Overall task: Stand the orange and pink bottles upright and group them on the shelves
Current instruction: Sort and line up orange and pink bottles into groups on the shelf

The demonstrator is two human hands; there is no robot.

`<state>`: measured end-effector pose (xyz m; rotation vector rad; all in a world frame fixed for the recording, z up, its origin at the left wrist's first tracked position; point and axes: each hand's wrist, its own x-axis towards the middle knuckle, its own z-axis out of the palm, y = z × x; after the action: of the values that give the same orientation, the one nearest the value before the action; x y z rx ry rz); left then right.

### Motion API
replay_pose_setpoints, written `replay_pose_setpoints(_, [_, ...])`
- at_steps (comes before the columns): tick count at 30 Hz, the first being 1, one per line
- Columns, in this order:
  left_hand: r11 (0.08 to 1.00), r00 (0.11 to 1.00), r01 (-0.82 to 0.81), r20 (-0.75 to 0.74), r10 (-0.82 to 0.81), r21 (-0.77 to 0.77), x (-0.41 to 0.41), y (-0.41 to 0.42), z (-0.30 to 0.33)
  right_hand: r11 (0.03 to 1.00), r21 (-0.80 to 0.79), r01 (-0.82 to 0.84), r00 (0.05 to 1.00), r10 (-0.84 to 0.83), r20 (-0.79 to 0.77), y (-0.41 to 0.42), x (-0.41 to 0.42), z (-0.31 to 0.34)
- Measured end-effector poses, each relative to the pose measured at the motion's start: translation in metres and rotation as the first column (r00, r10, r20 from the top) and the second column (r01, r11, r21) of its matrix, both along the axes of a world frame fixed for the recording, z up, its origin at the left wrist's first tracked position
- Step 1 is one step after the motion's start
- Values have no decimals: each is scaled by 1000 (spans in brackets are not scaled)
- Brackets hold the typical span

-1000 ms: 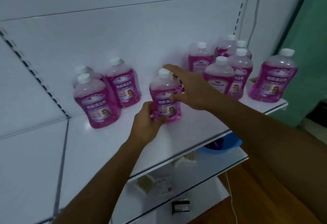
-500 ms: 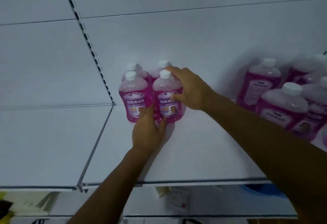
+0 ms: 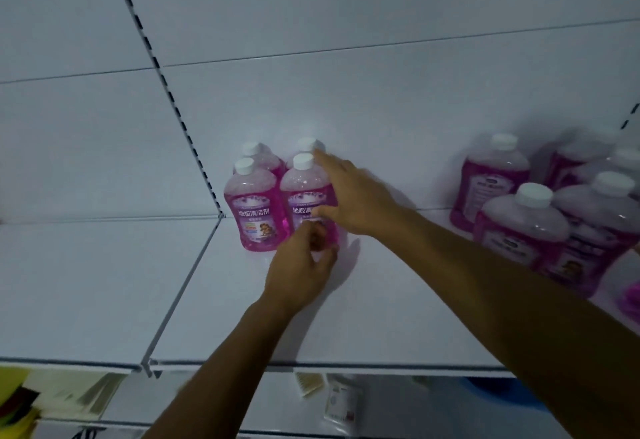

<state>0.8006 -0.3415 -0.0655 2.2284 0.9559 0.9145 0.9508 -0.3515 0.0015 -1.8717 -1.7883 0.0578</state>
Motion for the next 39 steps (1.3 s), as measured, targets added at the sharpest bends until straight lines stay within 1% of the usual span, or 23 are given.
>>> replay_pose_setpoints(3, [993,992,118,-48,-119,-13,6,6,2,999,-35,21,999,-22,-33,-17,3,-2])
replay_pose_setpoints(6, [982,981,174,-71,-179,-80,16,8,-2,992,-95,87,995,-92,-48,-42,10,0])
replay_pose_setpoints(7, [976,977,192,-71,-200,-104,21,8,-4,990,-91,110,993,-113,-39,-53,12,1])
replay_pose_setpoints(11, [918,923,362,-74,-378,-162,53,0,-11,988,68,137,990,-138,13,-99,10,6])
replay_pose_setpoints(13, [880,881,437,-108,-460,-188,75,-9,-12,971,139,193,975,-205,80,-123,11,12])
replay_pose_setpoints(15, [843,846,488,-116,-521,-227,98,-20,-14,934,235,267,945,-302,125,-146,20,18])
replay_pose_setpoints(17, [799,813,529,-100,-574,-287,119,-32,-14,883,316,347,904,-405,138,-165,35,19])
replay_pose_setpoints(19, [760,793,552,-65,-606,-343,136,-41,-13,835,351,422,865,-488,120,-184,51,16])
replay_pose_setpoints(21, [734,776,578,-38,-630,-355,149,-48,-13,798,342,496,831,-550,81,-200,62,13])
replay_pose_setpoints(24, [734,770,594,-32,-638,-329,156,-54,-14,784,255,567,816,-577,-38,-214,71,6])
replay_pose_setpoints(26, [741,780,585,-20,-625,-329,156,-56,-13,795,193,576,816,-574,-70,-216,75,1])
replay_pose_setpoints(29, [759,792,579,-17,-611,-299,149,-56,-9,823,150,547,836,-547,-45,-211,77,-6])
replay_pose_setpoints(33, [799,818,545,-46,-573,-256,128,-44,-6,853,145,501,865,-490,-105,-188,71,-8])
replay_pose_setpoints(36, [857,874,460,-52,-484,-234,106,-26,-6,890,138,435,896,-413,-167,-160,66,-7])
replay_pose_setpoints(39, [893,919,380,-12,-394,-243,86,-7,-4,924,142,355,924,-324,-202,-125,61,-3])
